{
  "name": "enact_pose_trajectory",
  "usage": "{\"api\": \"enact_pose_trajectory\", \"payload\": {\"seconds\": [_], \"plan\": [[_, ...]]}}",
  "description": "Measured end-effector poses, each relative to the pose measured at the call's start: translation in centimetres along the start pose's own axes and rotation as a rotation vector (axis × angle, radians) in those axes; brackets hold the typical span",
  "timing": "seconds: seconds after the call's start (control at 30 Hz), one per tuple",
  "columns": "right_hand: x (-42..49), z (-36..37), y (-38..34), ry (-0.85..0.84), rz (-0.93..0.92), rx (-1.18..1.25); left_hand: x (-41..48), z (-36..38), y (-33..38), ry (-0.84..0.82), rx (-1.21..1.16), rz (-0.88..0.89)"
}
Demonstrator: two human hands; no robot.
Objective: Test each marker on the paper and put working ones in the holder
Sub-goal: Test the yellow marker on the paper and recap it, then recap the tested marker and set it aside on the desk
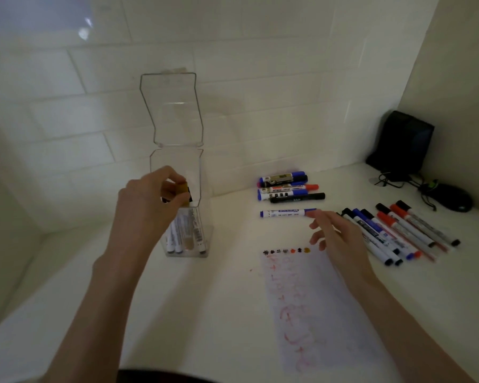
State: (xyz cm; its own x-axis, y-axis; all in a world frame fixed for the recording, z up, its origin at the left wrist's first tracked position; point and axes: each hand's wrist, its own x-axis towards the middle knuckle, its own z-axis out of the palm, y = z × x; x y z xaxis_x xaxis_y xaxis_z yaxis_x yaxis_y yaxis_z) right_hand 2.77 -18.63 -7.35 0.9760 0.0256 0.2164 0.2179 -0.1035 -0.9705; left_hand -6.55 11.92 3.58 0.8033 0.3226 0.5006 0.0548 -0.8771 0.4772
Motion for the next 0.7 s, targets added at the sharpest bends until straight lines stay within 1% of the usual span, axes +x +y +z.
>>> {"api": "enact_pose_trajectory", "payload": {"seconds": [0.13, 0.2, 0.27, 0.37, 0.4, 0.47, 0.53, 0.57, 0.63, 0.67, 0.7], "plan": [[0.0, -0.1, 0.1, 0.035, -0.013, -0.016, 0.0, 0.1, 0.0, 0.001, 0.082, 0.002], [0.2, -0.1, 0.4, 0.05, -0.031, -0.084, 0.0, 0.2, 0.0, 0.011, 0.121, 0.011], [0.4, -0.2, 0.6, 0.055, -0.085, -0.242, 0.0, 0.2, 0.1, 0.021, 0.159, 0.031], [1.3, -0.6, 1.6, 0.035, -0.217, -0.61, -0.1, 0.6, -0.5, 0.055, 0.182, 0.09], [1.6, -0.7, 2.0, -0.005, -0.237, -0.743, -0.1, 0.8, -0.7, 0.063, 0.181, 0.1], [2.2, -0.7, 2.9, -0.125, -0.194, -0.936, -0.3, 1.3, -1.0, 0.094, 0.169, 0.085], [2.3, -0.7, 3.7, -0.217, -0.172, -1.041, -0.5, 1.6, -0.8, 0.186, 0.122, 0.061], [2.2, -0.7, 3.9, -0.223, -0.191, -1.061, -0.7, 1.7, -0.3, 0.259, 0.091, 0.068], [2.2, -0.8, 3.9, -0.135, -0.275, -1.03, -1.5, 1.9, 1.2, 0.416, 0.009, 0.137], [2.4, -0.9, 3.7, -0.06, -0.308, -1.009, -2.0, 2.3, 2.2, 0.465, -0.045, 0.191], [2.5, -0.9, 3.5, 0.003, -0.321, -0.987, -2.5, 2.8, 3.3, 0.472, -0.099, 0.256]]}}
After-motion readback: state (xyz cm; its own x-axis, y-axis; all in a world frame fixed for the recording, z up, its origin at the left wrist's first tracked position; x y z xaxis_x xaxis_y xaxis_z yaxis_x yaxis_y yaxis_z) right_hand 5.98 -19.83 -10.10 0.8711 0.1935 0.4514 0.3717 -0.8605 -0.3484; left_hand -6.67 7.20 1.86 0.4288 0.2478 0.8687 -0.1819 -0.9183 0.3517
